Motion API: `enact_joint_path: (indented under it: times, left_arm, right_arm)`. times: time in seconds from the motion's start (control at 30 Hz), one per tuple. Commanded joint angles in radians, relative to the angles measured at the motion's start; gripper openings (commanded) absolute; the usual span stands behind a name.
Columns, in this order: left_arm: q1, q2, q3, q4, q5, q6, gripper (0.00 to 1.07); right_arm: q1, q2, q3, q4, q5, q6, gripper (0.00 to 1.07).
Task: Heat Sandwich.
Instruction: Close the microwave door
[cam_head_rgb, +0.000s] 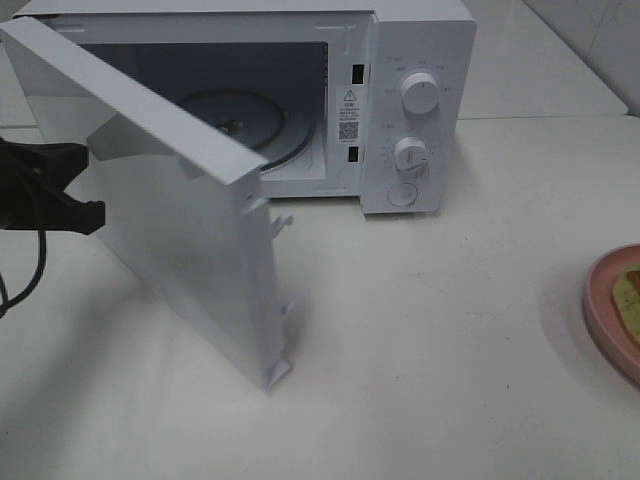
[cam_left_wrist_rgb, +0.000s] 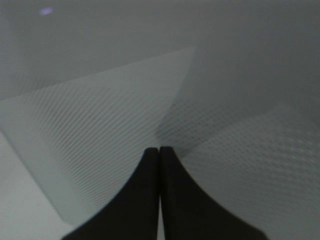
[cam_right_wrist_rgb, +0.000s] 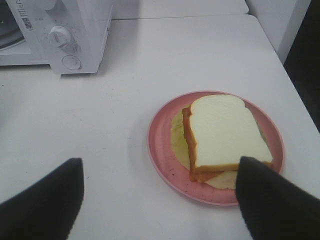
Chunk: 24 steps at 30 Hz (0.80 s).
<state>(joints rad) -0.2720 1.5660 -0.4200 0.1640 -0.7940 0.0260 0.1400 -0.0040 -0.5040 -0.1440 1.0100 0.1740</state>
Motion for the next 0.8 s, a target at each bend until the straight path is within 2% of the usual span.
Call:
enact_joint_path:
  times: [0.03,0.2,0.4,0.67,0.8]
  left_arm:
    - [-0.039,0.016,-0.029,-0.036,-0.030,0.002,0.00]
    - [-0.109,0.061,-0.088,-0.124,-0.029,0.033,0.00]
    - [-0.220,0.131,-0.183,-0.294,-0.026,0.113,0.00]
    - [-0.316,0.217,-0.290,-0.410,-0.023,0.194,0.00]
    - [-0.344,0.248,-0.326,-0.440,-0.023,0.209,0.00]
  right_arm:
    - [-0.008,-0.027,0.002,0.002,-0.012,-0.014,0.76]
    - [-0.008,-0.027,0.002,0.002,-0.012,-0.014,0.76]
    - [-0.008,-0.027,0.002,0.002,-0.012,-0.014,0.76]
    - [-0.008,-0.027,0.002,0.002,-0.012,-0.014,0.76]
    - [-0.008,-0.027,0.002,0.002,-0.012,-0.014,0.76]
